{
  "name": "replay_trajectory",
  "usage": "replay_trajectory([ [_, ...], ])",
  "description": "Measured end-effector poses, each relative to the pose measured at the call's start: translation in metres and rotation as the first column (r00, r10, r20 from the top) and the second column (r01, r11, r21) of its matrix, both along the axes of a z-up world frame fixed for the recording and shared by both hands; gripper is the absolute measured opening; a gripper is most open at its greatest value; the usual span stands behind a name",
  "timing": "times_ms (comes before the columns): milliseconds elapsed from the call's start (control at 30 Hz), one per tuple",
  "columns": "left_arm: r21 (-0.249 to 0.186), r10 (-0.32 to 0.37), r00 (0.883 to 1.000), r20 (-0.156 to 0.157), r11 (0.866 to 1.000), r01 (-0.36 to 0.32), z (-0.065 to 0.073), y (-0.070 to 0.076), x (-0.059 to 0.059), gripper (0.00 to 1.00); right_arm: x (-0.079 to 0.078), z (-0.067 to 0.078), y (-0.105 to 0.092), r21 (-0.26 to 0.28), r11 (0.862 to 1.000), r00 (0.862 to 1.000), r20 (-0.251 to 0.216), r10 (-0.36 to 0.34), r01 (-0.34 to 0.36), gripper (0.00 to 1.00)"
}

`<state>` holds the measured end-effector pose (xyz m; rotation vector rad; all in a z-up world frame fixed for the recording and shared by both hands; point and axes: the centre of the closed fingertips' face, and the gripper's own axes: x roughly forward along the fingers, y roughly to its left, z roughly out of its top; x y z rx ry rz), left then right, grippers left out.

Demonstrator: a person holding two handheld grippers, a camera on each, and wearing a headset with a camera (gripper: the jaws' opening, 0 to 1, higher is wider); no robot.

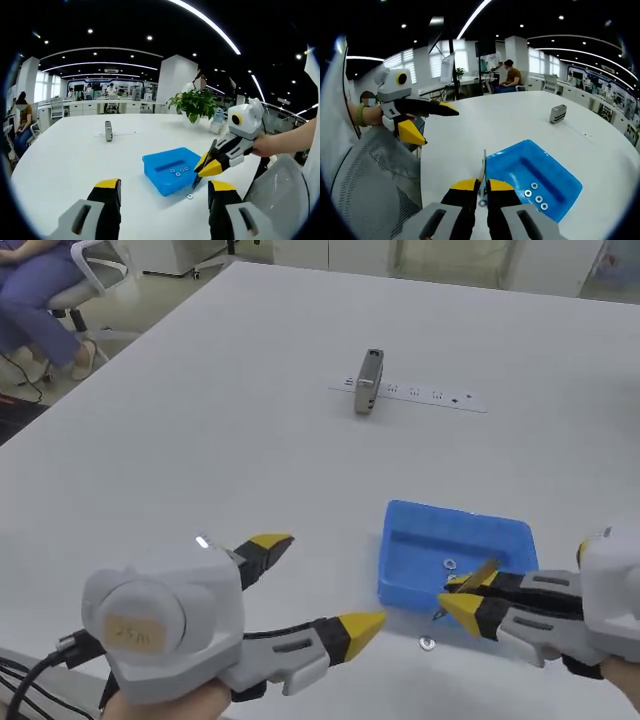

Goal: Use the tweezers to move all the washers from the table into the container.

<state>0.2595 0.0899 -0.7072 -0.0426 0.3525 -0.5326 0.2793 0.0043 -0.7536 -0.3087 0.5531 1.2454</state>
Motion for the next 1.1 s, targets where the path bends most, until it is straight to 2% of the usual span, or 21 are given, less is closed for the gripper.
replay_trajectory([
  [200,0.0,-0.001,1.0,0.0,1.0,0.001,0.0,0.0,0.0,0.72,-0.006,-0.022,0.0,-0.055,0.998,0.999,-0.039,0.026,-0.028,0.04],
  [300,0.001,-0.002,1.0,0.0,1.0,0.002,0.0,0.0,0.0,0.72,-0.007,-0.028,-0.001,-0.084,0.996,0.999,-0.03,0.038,-0.041,0.04],
  [767,0.001,0.001,1.0,0.0,1.0,-0.001,0.0,0.001,0.0,0.71,-0.005,-0.031,0.005,-0.1,0.993,0.998,-0.013,0.063,-0.064,0.04],
  [1000,-0.002,0.001,1.0,0.001,1.0,-0.001,0.0,0.0,0.0,0.72,-0.009,-0.031,0.007,-0.123,0.987,0.994,0.031,0.105,-0.101,0.03],
  [1100,-0.005,0.002,1.0,-0.007,1.0,-0.002,-0.001,0.0,0.0,0.72,-0.008,-0.031,0.007,-0.114,0.99,0.995,0.035,0.089,-0.084,0.03],
])
